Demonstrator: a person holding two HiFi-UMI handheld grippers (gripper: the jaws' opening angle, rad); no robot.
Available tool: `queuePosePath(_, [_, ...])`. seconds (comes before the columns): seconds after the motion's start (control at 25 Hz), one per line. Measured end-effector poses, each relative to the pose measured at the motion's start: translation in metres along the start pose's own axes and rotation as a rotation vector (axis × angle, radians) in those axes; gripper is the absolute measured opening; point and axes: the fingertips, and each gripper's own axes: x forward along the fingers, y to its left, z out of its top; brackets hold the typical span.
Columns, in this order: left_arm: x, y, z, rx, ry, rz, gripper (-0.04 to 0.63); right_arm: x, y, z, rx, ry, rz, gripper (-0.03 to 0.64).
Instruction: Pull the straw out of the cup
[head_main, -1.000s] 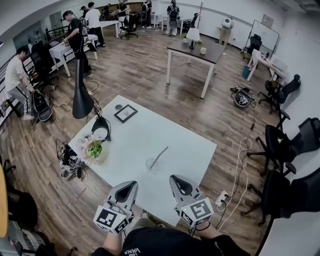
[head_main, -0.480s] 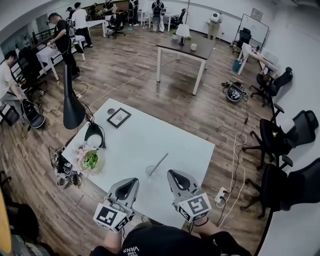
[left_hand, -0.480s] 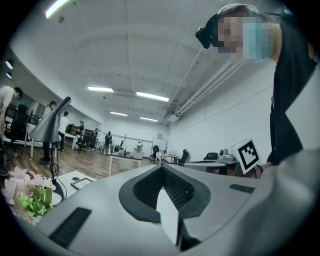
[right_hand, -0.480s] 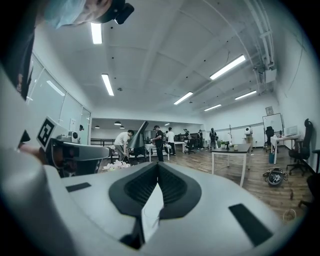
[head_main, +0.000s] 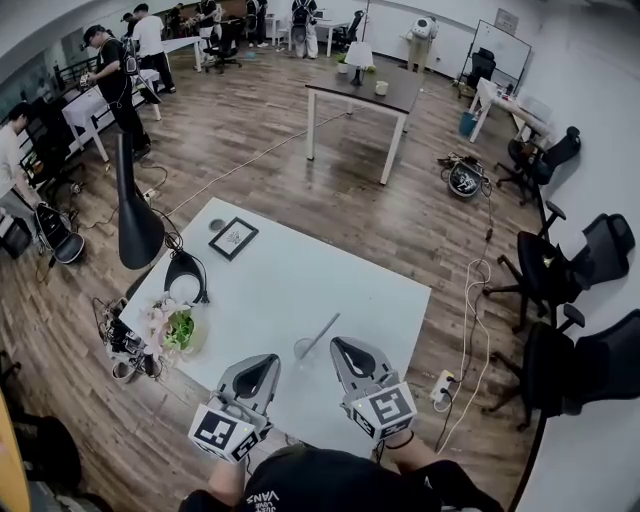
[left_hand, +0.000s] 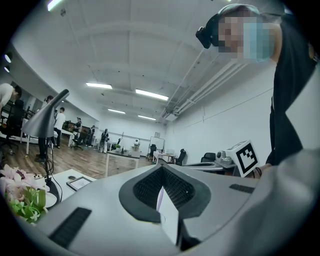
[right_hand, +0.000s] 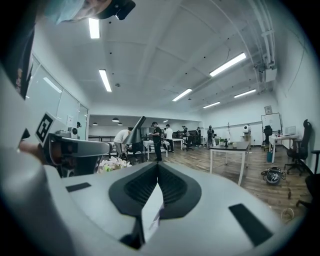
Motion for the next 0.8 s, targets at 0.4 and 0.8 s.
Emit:
queuePosePath(0.4, [0.013, 0.009, -0.002, -0.015, 0.001, -0.033, 0.002, 0.023, -0.005, -0.028, -0.016, 0.068, -0.017, 0.017])
queuePosePath(0.8, [0.015, 0.012, -0.003, -0.021, 0.004, -0.038, 0.0, 0.033, -0.003, -0.056, 0.015, 0.134, -0.006, 0.017])
